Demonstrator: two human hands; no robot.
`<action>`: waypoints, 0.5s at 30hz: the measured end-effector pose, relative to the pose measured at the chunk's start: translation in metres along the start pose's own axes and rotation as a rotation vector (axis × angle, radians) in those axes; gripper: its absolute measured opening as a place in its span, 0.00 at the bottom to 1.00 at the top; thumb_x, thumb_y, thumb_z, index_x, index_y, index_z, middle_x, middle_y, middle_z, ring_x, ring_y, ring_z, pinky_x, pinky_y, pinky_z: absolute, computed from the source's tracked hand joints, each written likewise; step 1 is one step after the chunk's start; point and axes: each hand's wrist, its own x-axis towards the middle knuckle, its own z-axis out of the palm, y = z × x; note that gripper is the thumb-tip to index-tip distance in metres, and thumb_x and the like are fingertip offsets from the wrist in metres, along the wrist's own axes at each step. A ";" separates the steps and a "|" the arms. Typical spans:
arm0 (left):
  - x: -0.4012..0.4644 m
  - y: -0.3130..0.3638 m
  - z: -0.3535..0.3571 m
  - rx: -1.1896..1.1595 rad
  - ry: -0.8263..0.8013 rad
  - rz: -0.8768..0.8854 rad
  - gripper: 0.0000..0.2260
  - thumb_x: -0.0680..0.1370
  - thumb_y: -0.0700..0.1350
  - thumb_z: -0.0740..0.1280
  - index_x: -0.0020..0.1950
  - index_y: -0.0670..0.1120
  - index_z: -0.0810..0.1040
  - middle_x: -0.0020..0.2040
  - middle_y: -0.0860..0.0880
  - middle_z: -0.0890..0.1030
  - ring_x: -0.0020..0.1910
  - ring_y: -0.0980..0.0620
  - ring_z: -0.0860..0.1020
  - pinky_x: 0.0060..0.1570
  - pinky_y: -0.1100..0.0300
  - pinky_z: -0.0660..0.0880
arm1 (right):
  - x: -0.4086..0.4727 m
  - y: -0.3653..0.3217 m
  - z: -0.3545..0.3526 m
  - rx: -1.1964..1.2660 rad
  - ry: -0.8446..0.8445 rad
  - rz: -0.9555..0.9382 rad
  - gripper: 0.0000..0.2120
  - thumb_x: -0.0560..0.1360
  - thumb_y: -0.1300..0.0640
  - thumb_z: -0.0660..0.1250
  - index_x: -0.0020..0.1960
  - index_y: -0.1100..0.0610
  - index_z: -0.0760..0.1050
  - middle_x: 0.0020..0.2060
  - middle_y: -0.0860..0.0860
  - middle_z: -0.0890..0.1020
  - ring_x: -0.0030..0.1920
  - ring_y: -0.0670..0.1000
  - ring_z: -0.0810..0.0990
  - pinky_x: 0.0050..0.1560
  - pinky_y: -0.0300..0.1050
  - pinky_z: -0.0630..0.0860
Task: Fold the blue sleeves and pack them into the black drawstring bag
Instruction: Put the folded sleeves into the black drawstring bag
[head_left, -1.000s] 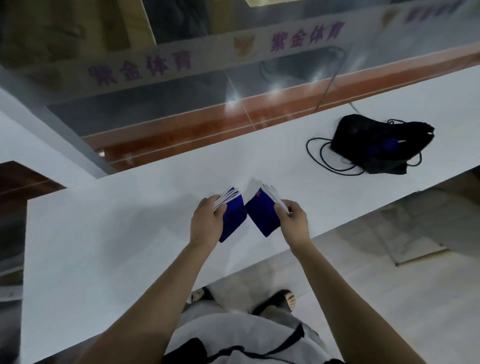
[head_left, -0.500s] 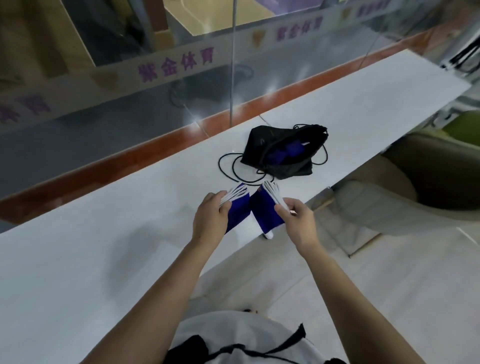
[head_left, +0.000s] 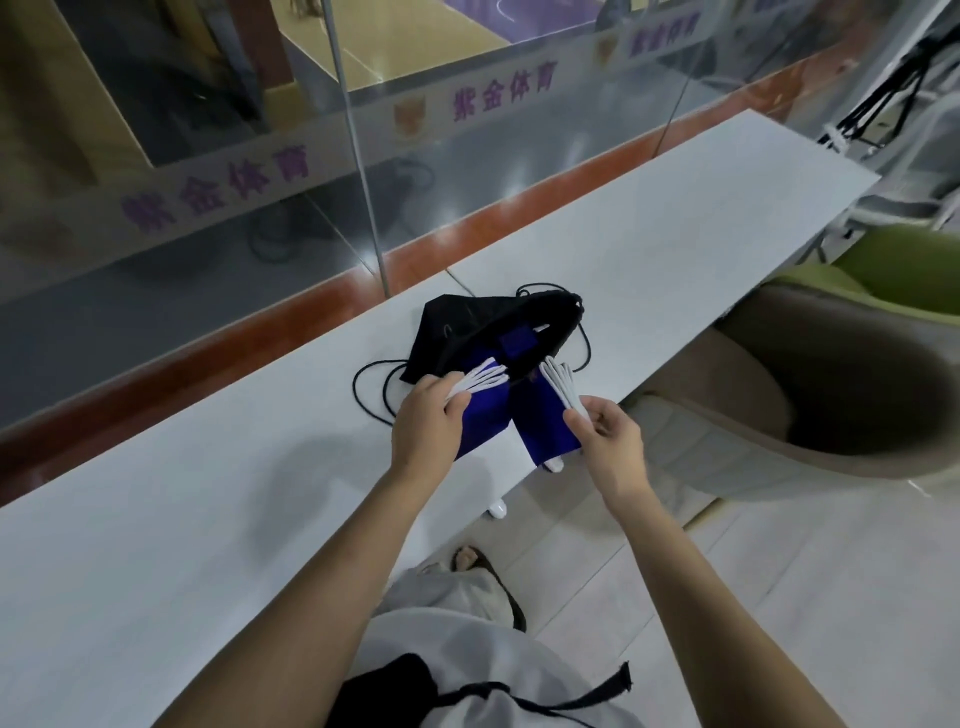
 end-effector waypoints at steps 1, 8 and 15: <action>0.013 0.004 0.007 -0.004 0.014 -0.003 0.14 0.84 0.47 0.63 0.69 0.47 0.78 0.56 0.49 0.79 0.54 0.51 0.77 0.46 0.60 0.74 | 0.014 -0.004 -0.004 -0.003 0.002 0.000 0.07 0.79 0.54 0.69 0.56 0.51 0.81 0.47 0.49 0.87 0.43 0.51 0.86 0.42 0.46 0.80; 0.092 0.025 0.044 0.079 0.101 -0.105 0.14 0.82 0.44 0.66 0.67 0.44 0.79 0.52 0.44 0.82 0.52 0.42 0.74 0.45 0.55 0.69 | 0.113 -0.035 -0.031 -0.079 -0.044 -0.017 0.07 0.78 0.52 0.68 0.55 0.50 0.81 0.47 0.49 0.86 0.43 0.54 0.86 0.41 0.48 0.81; 0.120 0.020 0.068 0.022 0.121 -0.241 0.15 0.80 0.38 0.69 0.68 0.41 0.80 0.56 0.44 0.82 0.56 0.44 0.77 0.50 0.64 0.67 | 0.199 -0.047 -0.028 -0.248 -0.161 -0.085 0.07 0.79 0.52 0.67 0.55 0.49 0.80 0.47 0.44 0.85 0.46 0.45 0.84 0.45 0.46 0.80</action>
